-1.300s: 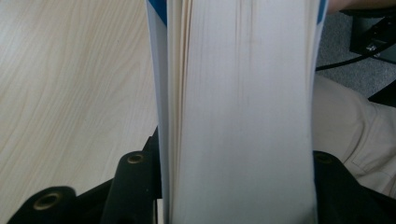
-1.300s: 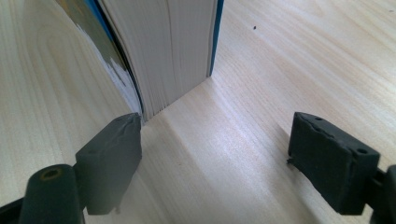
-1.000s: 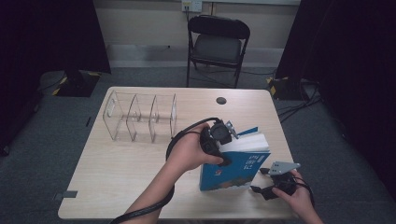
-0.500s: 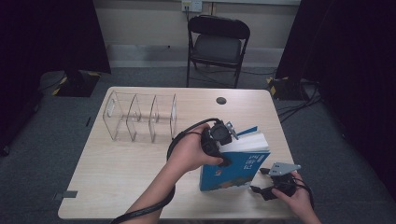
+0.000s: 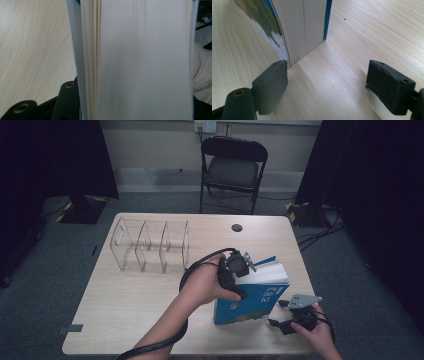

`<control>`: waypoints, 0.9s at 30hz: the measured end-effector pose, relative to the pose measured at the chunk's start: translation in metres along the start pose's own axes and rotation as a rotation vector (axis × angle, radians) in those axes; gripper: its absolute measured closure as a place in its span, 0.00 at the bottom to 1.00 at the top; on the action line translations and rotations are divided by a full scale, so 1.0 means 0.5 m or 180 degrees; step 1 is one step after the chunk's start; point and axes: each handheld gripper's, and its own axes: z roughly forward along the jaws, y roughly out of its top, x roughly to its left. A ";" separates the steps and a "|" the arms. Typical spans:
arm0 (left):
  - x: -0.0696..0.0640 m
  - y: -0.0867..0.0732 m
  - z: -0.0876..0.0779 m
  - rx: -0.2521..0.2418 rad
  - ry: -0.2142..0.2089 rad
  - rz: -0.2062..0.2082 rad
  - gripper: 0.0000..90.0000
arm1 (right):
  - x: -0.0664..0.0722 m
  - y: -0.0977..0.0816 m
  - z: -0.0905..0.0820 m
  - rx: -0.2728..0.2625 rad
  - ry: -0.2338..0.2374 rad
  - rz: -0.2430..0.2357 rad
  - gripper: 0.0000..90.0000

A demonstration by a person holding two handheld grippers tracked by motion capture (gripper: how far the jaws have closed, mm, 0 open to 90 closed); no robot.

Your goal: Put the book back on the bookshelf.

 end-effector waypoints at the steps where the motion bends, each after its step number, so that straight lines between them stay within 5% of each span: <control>1: 0.000 0.000 0.000 0.0018 -0.0006 0.0015 0.57 | 0.000 0.000 0.000 0.0000 0.0002 0.0003 0.19; 7: -0.004 0.012 0.002 0.0367 0.0004 0.0051 0.58 | 0.000 0.000 0.000 0.0001 0.0000 0.0003 0.19; 18: -0.011 0.007 0.000 0.0259 -0.0011 0.0104 0.66 | 0.000 0.000 0.000 -0.0001 0.0000 0.0002 0.19; 27: -0.021 0.003 -0.003 0.0230 0.0036 -0.0079 0.68 | 0.000 0.000 0.000 -0.0002 -0.0001 -0.0003 0.19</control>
